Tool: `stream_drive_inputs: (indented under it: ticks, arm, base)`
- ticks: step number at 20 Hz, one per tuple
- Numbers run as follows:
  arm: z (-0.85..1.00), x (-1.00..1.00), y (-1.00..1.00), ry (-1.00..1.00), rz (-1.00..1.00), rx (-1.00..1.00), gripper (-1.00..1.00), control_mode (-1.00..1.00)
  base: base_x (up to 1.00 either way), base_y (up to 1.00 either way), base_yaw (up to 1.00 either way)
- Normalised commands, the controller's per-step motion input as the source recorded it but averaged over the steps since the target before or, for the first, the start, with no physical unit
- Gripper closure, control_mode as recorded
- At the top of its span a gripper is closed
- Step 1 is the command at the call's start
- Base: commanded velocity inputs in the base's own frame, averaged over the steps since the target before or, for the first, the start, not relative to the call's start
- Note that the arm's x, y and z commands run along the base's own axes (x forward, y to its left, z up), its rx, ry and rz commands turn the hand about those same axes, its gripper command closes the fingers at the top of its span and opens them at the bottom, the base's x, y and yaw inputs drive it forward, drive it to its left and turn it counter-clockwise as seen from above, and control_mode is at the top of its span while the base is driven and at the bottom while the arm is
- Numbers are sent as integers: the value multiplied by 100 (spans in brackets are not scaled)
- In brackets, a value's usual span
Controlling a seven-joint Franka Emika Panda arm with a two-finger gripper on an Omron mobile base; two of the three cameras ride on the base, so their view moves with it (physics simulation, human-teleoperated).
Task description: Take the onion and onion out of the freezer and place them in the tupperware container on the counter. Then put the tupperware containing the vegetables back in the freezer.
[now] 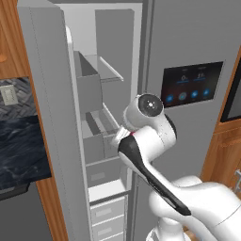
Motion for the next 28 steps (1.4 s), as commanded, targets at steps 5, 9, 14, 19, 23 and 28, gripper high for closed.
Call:
stream_drive_inputs:
  ticks: [5, 9, 14, 19, 23, 28]
  arm:
    - [36, -34, -63, 22, -22, 3, 100, -100]
    - [12, -3, -69, 22, -24, 2, 100, -100]
    - [-1, 1, -53, 21, -24, 0, 100, -100]
    - [-31, 0, -57, 15, -17, 0, 100, -100]
    - [-19, -8, -13, 3, -9, 0, 100, 100]
    - [0, 0, 0, 0, 0, 0, 100, 100]
  base:
    - [0, 0, 0]
    - [0, 0, 0]
    - [0, 0, 0]
    - [0, 0, 0]
    - [-32, -4, -9]
    - [-100, 1, -19]
